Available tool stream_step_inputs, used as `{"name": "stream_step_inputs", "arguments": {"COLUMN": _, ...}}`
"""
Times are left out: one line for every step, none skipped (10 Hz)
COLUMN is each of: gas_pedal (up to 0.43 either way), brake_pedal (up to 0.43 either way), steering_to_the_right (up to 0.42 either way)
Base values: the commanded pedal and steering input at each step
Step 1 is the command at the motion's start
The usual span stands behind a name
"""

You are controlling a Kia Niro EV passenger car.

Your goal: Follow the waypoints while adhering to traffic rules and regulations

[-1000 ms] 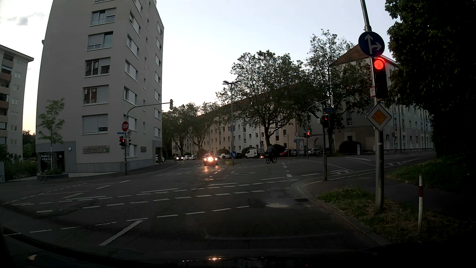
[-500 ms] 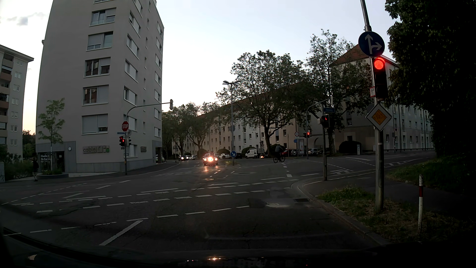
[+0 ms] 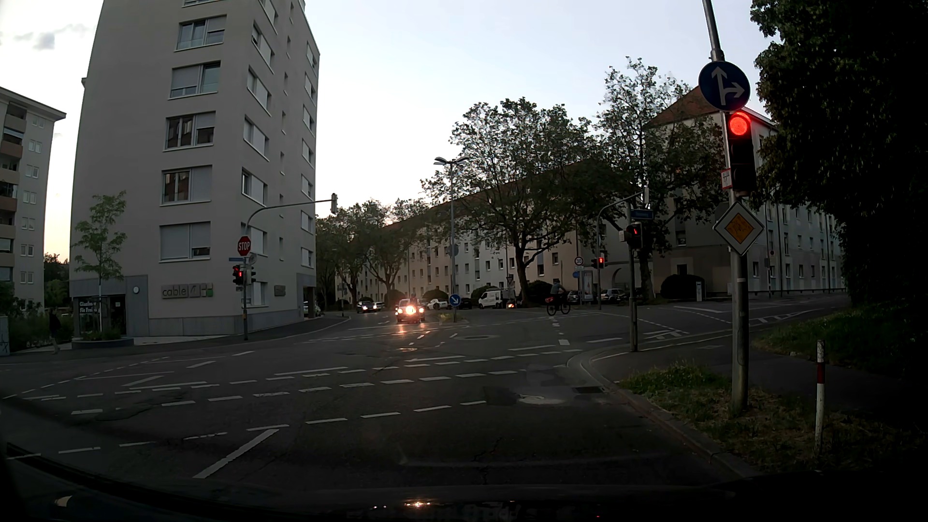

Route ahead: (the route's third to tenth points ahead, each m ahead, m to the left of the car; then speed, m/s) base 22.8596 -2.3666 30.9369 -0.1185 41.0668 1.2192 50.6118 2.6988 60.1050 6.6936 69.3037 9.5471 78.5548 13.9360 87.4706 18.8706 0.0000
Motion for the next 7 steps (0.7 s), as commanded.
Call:
{"name": "stream_step_inputs", "arguments": {"gas_pedal": 0.0, "brake_pedal": 0.244, "steering_to_the_right": 0.0}}
{"name": "stream_step_inputs", "arguments": {"gas_pedal": 0.0, "brake_pedal": 0.244, "steering_to_the_right": 0.0}}
{"name": "stream_step_inputs", "arguments": {"gas_pedal": 0.0, "brake_pedal": 0.244, "steering_to_the_right": 0.0}}
{"name": "stream_step_inputs", "arguments": {"gas_pedal": 0.0, "brake_pedal": 0.244, "steering_to_the_right": 0.0}}
{"name": "stream_step_inputs", "arguments": {"gas_pedal": 0.0, "brake_pedal": 0.244, "steering_to_the_right": 0.0}}
{"name": "stream_step_inputs", "arguments": {"gas_pedal": 0.0, "brake_pedal": 0.244, "steering_to_the_right": 0.0}}
{"name": "stream_step_inputs", "arguments": {"gas_pedal": 0.0, "brake_pedal": 0.244, "steering_to_the_right": 0.0}}
